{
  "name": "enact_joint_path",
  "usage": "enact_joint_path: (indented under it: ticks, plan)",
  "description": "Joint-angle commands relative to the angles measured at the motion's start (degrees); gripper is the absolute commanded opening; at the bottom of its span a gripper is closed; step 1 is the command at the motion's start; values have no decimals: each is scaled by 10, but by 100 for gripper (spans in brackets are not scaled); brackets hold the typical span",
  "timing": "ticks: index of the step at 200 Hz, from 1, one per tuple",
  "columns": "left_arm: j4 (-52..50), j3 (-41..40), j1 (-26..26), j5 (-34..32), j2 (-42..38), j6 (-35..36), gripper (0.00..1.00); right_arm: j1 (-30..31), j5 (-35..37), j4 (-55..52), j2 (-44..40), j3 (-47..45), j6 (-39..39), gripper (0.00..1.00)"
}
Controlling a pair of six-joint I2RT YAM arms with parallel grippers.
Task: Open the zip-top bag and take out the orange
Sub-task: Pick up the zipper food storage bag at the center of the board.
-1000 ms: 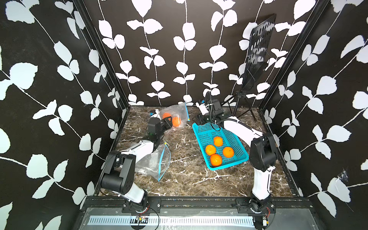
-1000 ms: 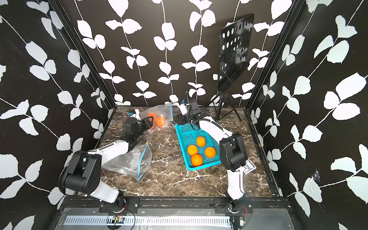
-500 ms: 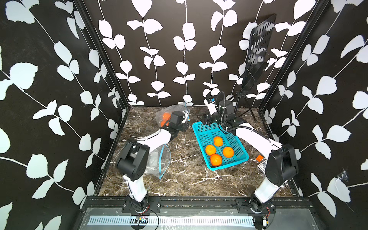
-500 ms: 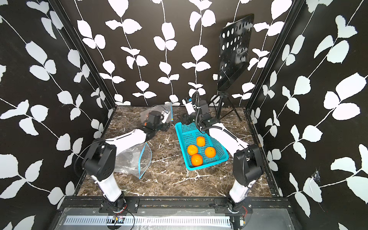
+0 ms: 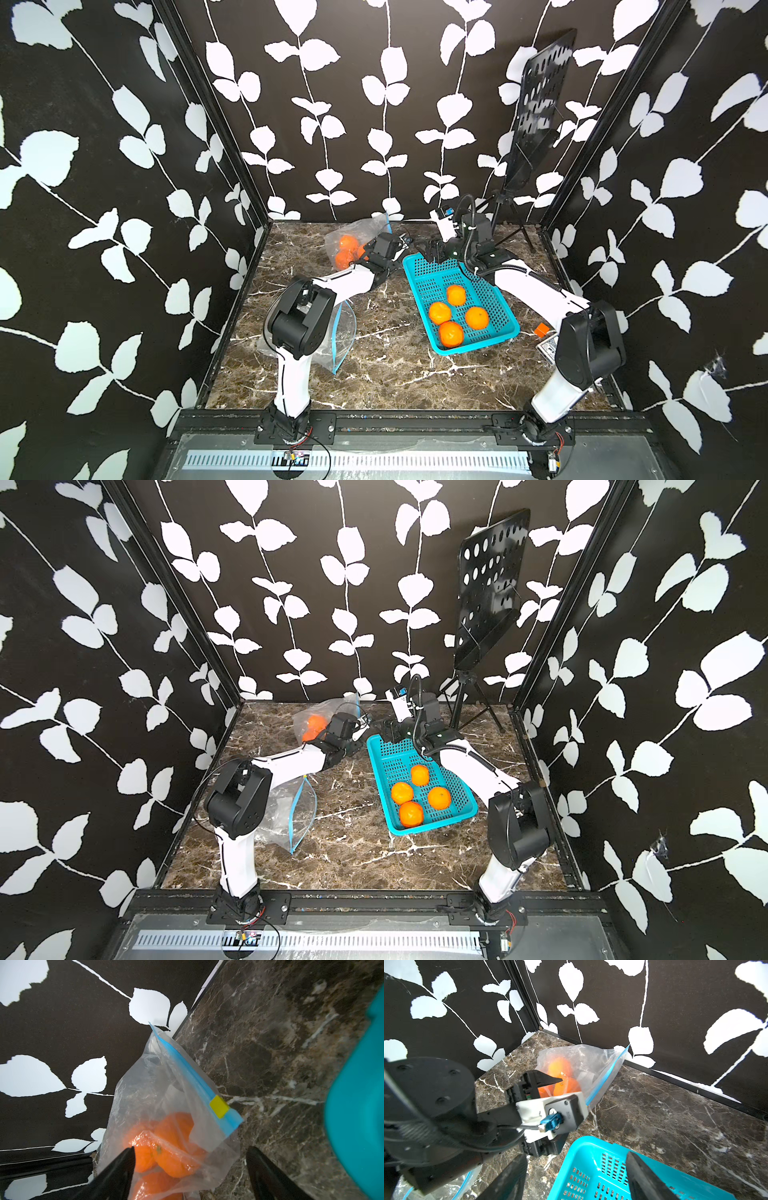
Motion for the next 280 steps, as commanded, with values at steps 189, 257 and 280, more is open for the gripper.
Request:
enact_joint_path:
  ticks: [189,257,280]
  plan:
    - [122,-306,74,291,-303,-135,0,46,-111,84,96,49,-244,75]
    - [165,-425,142,419,-425,-163,0,153,-85,110,100,35,-522,82]
    - [178,-445,178,479,-440,-182,0,171,-90,97,102,50,-542,81]
